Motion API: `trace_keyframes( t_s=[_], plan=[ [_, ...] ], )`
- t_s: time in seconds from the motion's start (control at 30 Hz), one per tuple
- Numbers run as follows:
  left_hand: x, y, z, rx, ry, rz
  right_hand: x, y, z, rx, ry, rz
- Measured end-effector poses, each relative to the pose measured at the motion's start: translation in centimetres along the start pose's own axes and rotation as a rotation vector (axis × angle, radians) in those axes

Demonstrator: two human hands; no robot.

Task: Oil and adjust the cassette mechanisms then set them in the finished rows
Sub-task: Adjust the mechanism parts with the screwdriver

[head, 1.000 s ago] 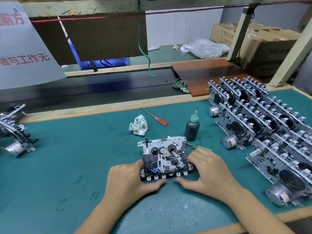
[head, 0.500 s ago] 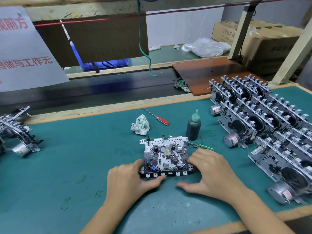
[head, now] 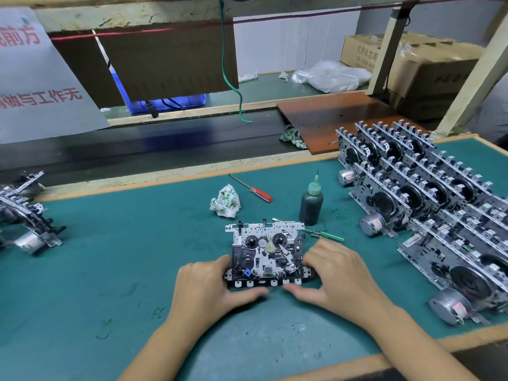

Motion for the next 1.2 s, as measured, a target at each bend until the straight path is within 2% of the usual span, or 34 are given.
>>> trace_keyframes(
  t_s=[0.2, 0.37, 0.57, 0.73, 0.87, 1.03, 1.2],
  plan=[
    [0.5, 0.3, -0.1, -0.013, -0.041, 0.047, -0.1, -0.1, -0.3, 0.025, 0.033, -0.023],
    [0.4, 0.6, -0.7, 0.110, 0.064, 0.049, -0.7, 0.0, -0.3, 0.098, 0.070, -0.108],
    [0.9, 0.4, -0.3, 0.069, 0.020, 0.083, -0.1, 0.0, -0.4, -0.040, 0.051, -0.008],
    [0.5, 0.7, -1.0, 0.156, -0.013, 0.050, 0.1, 0.0, -0.7, -0.038, 0.010, 0.024],
    [0.3, 0.9, -1.2, 0.162, -0.068, -0.009, 0.1, 0.0, -0.6, -0.076, -0.088, 0.055],
    [0.7, 0.9, -1.1, 0.196, -0.047, 0.043, 0.0, 0.1, -0.6, -0.054, -0.057, 0.008],
    [0.5, 0.7, -0.9, 0.088, -0.056, 0.027, 0.2, 0.0, -0.5, -0.046, -0.035, 0.001]
  ],
)
Point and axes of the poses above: each hand's wrist, its own y-axis away from the middle knuckle, its own x-axis out of the palm, z = x × y, the point moved 9 cm from there along -y, towards the middle knuckle, and after that the axes turned 2 degrees about y, right-handed, at the moved point
